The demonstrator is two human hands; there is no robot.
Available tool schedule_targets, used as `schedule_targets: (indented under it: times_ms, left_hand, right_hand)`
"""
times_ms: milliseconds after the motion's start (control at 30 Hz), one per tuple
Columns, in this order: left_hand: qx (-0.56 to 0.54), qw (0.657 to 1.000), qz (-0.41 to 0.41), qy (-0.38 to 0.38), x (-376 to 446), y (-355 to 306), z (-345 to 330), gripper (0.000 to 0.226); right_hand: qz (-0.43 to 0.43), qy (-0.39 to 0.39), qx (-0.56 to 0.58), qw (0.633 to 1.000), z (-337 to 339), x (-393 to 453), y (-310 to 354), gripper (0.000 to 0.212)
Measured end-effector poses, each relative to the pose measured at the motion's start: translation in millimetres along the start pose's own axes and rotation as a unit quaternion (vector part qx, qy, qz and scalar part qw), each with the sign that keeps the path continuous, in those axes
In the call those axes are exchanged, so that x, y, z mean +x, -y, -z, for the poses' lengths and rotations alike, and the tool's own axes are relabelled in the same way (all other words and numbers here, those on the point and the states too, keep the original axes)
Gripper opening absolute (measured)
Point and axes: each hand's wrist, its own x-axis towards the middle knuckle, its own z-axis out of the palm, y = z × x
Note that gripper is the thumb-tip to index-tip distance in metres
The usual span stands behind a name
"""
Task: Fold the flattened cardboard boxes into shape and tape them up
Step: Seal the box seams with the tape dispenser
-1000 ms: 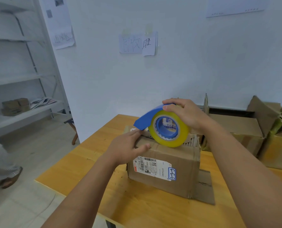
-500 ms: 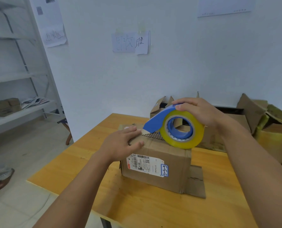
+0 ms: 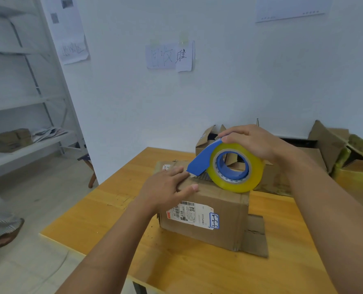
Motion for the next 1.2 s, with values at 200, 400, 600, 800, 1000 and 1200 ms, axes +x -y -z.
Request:
schedule_targets:
  times_ms: [200, 400, 600, 800, 1000, 1200]
  left_hand:
    - [-0.019, 0.999, 0.038, 0.018, -0.5, 2.5, -0.5, 0.084]
    - [-0.004, 0.999, 0.032, 0.03, -0.5, -1.4, 2.4, 0.086]
    - [0.028, 0.998, 0.008, 0.055, 3.8, -15.2, 6.3, 0.066]
    - [0.014, 0.996, -0.057, 0.065, 9.2, -29.5, 10.5, 0.067]
    - [0.016, 0.997, -0.057, 0.058, 10.5, -32.9, 1.7, 0.098]
    - [0.038, 0.997, -0.036, 0.057, 13.4, -28.3, -0.6, 0.109]
  right_hand:
    - [-0.009, 0.01, 0.012, 1.0, 19.7, -12.1, -4.0, 0.013]
    - [-0.006, 0.02, 0.022, 1.0, 35.5, -29.6, -9.1, 0.015]
    - [0.004, -0.016, 0.026, 1.0, 22.9, -32.7, -13.4, 0.013]
    - [0.008, -0.016, 0.018, 1.0, 19.7, -26.4, -13.2, 0.013]
    - [0.004, -0.015, 0.017, 1.0, 20.2, -23.2, -13.4, 0.012]
    - [-0.008, -0.015, 0.034, 0.999, 33.5, -31.9, -15.8, 0.012]
